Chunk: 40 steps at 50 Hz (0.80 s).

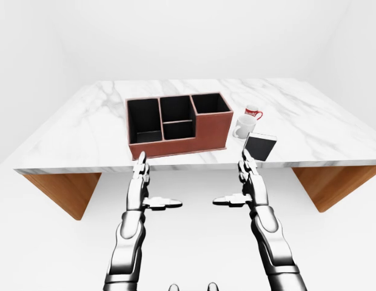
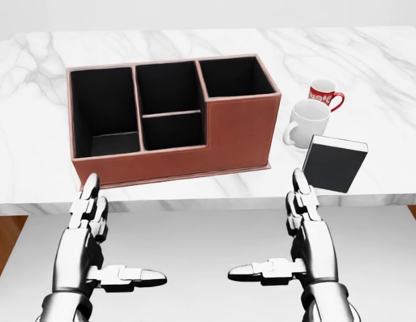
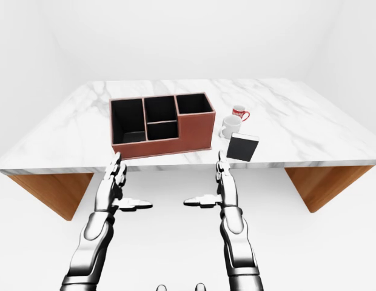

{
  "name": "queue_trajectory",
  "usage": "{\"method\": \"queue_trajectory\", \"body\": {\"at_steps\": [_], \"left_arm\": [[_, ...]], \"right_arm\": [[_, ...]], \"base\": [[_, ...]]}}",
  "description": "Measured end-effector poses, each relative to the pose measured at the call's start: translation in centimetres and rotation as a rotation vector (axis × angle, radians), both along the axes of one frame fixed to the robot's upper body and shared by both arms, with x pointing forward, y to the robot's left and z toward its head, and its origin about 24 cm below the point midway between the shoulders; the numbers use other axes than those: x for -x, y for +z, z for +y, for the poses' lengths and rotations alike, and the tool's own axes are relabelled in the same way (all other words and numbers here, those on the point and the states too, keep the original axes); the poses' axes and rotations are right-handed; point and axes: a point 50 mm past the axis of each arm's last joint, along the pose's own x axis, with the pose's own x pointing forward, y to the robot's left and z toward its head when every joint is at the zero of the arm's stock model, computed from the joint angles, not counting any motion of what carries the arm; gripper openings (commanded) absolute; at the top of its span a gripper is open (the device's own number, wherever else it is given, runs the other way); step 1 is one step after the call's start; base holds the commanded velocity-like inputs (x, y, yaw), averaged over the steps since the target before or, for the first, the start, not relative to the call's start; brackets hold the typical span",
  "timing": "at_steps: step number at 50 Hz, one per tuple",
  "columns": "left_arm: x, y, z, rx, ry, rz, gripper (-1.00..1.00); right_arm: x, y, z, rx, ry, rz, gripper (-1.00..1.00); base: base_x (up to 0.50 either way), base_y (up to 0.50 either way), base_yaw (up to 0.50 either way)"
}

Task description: Pick up the book and place it in the right compartment of the caddy.

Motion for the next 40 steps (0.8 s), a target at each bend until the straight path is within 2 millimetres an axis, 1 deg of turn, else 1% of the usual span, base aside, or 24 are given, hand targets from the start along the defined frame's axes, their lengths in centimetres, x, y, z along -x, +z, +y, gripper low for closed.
{"method": "queue_trajectory", "body": {"at_steps": [6, 14, 17, 20, 26, 32, 40], "left_arm": [[0.0, -0.3, 0.3, -0.007, -0.007, 0.003, 1.00], [0.1, -0.4, 0.5, -0.015, -0.015, 0.006, 1.00], [0.1, -0.1, 0.7, -0.024, -0.011, -0.001, 1.00], [0.2, 0.7, 1.1, -0.034, -0.002, -0.019, 1.00], [0.4, 3.6, 2.6, -0.049, 0.033, -0.088, 1.00], [1.2, 8.4, 4.6, -0.073, 0.084, -0.289, 1.00], [3.5, 14.1, 6.7, -0.123, 0.142, -0.542, 1.00]], "right_arm": [[-0.3, -0.6, -0.3, 0.003, -0.004, 0.014, 1.00], [-0.4, -0.9, -0.5, 0.002, -0.003, 0.019, 1.00], [-0.4, -0.7, -0.7, 0.000, -0.007, 0.013, 1.00], [-0.5, -0.1, -0.9, -0.003, -0.013, 0.000, 1.00], [-0.5, 1.8, -1.7, -0.001, -0.030, -0.045, 1.00], [-0.4, 4.1, -2.6, 0.004, -0.053, -0.110, 1.00], [0.3, 7.9, -3.7, 0.024, -0.081, -0.273, 1.00]], "base": [[0.00, 0.00, 0.00], [0.00, 0.00, 0.00], [0.00, 0.00, 0.00], [0.00, 0.00, 0.00], [0.00, 0.00, 0.00], [0.00, 0.00, 0.00], [0.00, 0.00, 0.00]]}}
